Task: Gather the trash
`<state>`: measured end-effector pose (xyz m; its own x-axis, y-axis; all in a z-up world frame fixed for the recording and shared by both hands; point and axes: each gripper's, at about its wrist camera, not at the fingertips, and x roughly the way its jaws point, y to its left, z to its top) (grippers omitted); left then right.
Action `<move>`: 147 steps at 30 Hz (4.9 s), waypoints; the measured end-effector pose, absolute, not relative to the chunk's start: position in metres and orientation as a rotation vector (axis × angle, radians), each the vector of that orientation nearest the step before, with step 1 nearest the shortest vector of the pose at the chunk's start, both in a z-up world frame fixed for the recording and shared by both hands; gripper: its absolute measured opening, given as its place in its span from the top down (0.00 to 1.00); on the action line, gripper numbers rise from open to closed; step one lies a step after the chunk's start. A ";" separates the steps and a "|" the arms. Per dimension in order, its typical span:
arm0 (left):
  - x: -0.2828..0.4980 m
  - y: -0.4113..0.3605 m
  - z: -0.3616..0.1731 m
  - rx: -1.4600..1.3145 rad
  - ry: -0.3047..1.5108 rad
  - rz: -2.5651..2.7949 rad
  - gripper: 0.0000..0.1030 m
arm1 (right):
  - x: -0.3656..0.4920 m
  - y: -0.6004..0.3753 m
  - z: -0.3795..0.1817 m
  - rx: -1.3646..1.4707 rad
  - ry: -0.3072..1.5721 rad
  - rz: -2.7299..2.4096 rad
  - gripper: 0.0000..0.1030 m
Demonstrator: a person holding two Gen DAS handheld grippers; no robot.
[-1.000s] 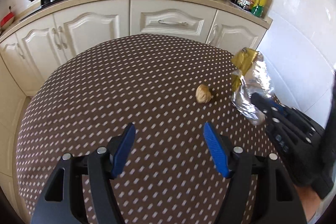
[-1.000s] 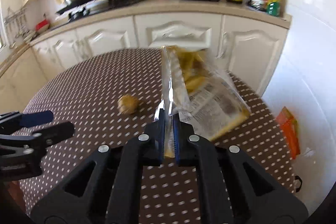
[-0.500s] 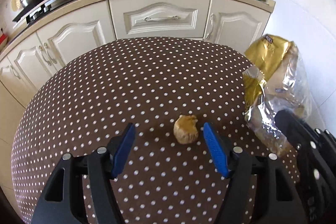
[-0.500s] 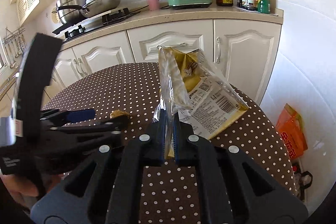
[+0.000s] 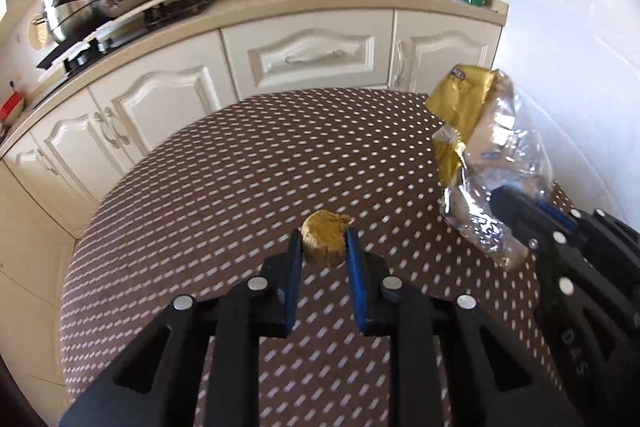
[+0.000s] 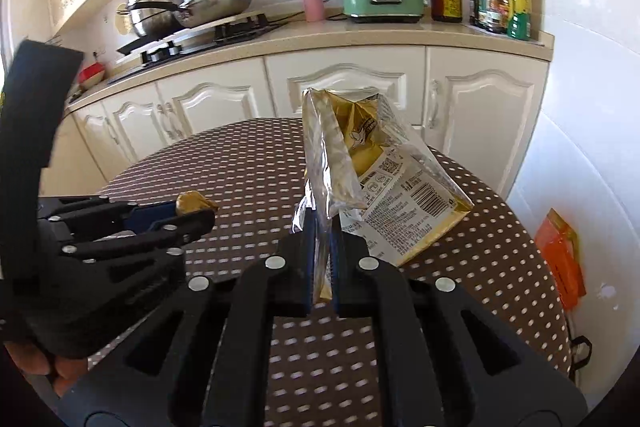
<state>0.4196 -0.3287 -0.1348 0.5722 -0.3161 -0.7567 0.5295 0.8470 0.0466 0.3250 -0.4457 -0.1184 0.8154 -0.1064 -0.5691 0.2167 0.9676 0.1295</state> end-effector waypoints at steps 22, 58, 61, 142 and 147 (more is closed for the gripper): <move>0.307 0.019 -0.106 0.061 0.674 -0.207 0.80 | 0.297 -0.146 -0.073 0.094 0.579 0.287 0.94; 0.382 0.316 -0.431 -0.375 1.199 0.202 0.79 | 0.394 0.188 -0.367 -0.145 1.098 0.562 0.94; 0.393 0.321 -0.444 -0.404 1.224 0.190 0.68 | 0.397 0.186 -0.377 -0.143 1.117 0.556 0.94; 0.041 0.092 -0.023 -0.031 0.310 0.100 0.13 | 0.052 -0.113 -0.028 -0.074 0.266 0.216 0.16; 0.015 0.069 -0.007 0.005 0.238 0.090 0.09 | 0.029 -0.134 -0.015 -0.064 0.212 0.187 0.15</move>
